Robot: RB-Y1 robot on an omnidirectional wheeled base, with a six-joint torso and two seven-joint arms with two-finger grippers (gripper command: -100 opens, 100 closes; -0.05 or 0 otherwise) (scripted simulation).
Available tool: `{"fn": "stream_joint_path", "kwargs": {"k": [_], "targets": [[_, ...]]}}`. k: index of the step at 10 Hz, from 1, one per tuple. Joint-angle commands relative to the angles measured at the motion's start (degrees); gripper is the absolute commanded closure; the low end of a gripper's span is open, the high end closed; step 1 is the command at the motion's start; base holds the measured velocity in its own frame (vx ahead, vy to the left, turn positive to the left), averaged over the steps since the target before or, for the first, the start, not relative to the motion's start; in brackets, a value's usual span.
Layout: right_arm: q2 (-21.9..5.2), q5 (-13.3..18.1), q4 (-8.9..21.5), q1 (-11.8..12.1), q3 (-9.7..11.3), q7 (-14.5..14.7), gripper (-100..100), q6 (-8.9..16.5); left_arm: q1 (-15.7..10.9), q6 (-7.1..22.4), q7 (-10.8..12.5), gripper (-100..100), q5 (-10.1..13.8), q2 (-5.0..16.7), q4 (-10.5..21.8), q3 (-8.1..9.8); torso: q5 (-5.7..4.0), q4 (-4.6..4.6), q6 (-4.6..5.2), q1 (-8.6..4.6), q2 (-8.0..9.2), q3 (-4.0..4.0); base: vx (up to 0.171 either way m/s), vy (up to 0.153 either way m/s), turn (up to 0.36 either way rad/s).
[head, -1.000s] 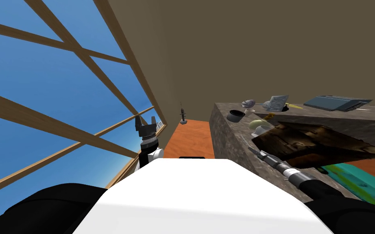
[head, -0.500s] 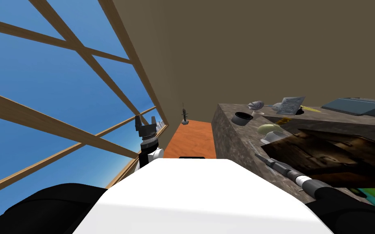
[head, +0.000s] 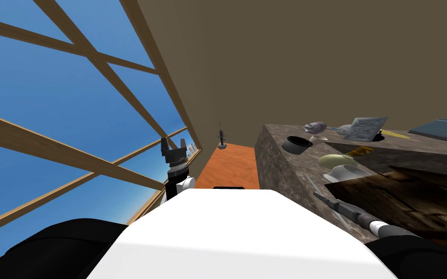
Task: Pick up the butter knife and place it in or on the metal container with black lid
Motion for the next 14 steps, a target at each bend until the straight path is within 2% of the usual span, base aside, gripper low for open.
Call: {"fn": "stream_joint_path", "kwargs": {"k": [1, 2, 3, 4, 5, 9, 10, 11, 12, 13, 14], "targets": [[0.0, 0.0, 0.0, 0.0, 0.0, 0.0, 0, 0.0, 0.0, 0.0, 0.0, 0, 0.0, 0.0, 0.0, 0.0, 0.0, 0.0, 0.0, 0.0, 0.0, 0.0, 0.007, 0.0, -0.002], [1.37, 0.4, 1.37, -1.66, 0.94, 0.58, -100, 0.17, 0.0, 0.0, 0.0, 0, 0.0, 0.0, 0.0, 0.0, 0.0, 0.03, 0.0, -0.01, 0.12, 0.08, 0.024, -0.013, 0.109], [2.28, 0.68, 2.29, -2.76, 1.58, 0.97, -100, 0.29, -0.01, 0.0, 0.0, 0, 0.0, 0.0, 0.0, 0.0, -0.02, 0.04, -0.03, -0.06, 0.11, 0.07, 0.043, -0.035, 0.12], [1.59, 0.48, 1.76, -2.17, 1.23, 0.57, -100, 0.24, 0.0, 0.0, 0.0, 0, 0.0, 0.0, 0.0, 0.0, -0.04, 0.02, -0.02, -0.15, 0.06, 0.05, 0.021, -0.019, 0.022], [1.68, 0.51, 1.89, -2.3, 1.31, 0.67, 100, 0.24, 0.0, 0.0, 0.0, 0, 0.0, 0.0, 0.0, 0.0, -0.03, 0.03, 0.01, -0.1, 0.12, 0.07, 0.0, 0.0, 0.0], [1.69, 0.49, 2.04, -2.22, 1.21, 0.65, 100, 0.54, -0.01, 0.0, 0.0, 0, 0.0, 0.0, 0.0, 0.0, -0.12, 0.08, -0.12, -0.09, 0.24, 0.16, 0.001, -0.002, -0.006], [1.68, 0.5, 2.03, -2.23, 1.21, 0.66, 0, 0.51, -0.01, 0.0, 0.0, 0, 0.0, 0.0, 0.0, 0.0, -0.12, 0.08, -0.1, -0.09, 0.24, 0.15, 0.0, 0.0, 0.0], [0.46, 0.13, 0.45, -0.56, 0.31, 0.19, 100, 0.04, -0.01, 0.0, 0.0, 0, 0.0, 0.0, 0.0, 0.0, -0.12, 0.08, -0.1, -0.1, 0.24, 0.15, -0.023, 0.018, -0.112], [1.1, 0.3, 0.9, -1.02, 0.5, 0.54, 100, 0.26, 0.0, 0.0, 0.0, 0, 0.0, 0.0, 0.0, 0.0, -0.08, 0.08, 0.0, -0.01, 0.34, 0.2, -0.016, 0.013, -0.038], [1.04, 0.29, 0.75, -0.84, 0.41, 0.52, 0, 0.17, -0.01, 0.0, 0.0, 0, 0.0, 0.0, 0.0, 0.0, -0.1, 0.09, -0.06, -0.03, 0.33, 0.2, 0.0, 0.0, 0.0], [-1.03, 0.17, 1.33, -0.32, -1.03, -0.33, 100, -0.54, -0.01, 0.0, 0.0, 0, 0.0, 0.0, 0.0, 0.0, -0.11, 0.08, -0.07, -0.07, 0.28, 0.17, 0.038, 0.003, -0.055]]}}
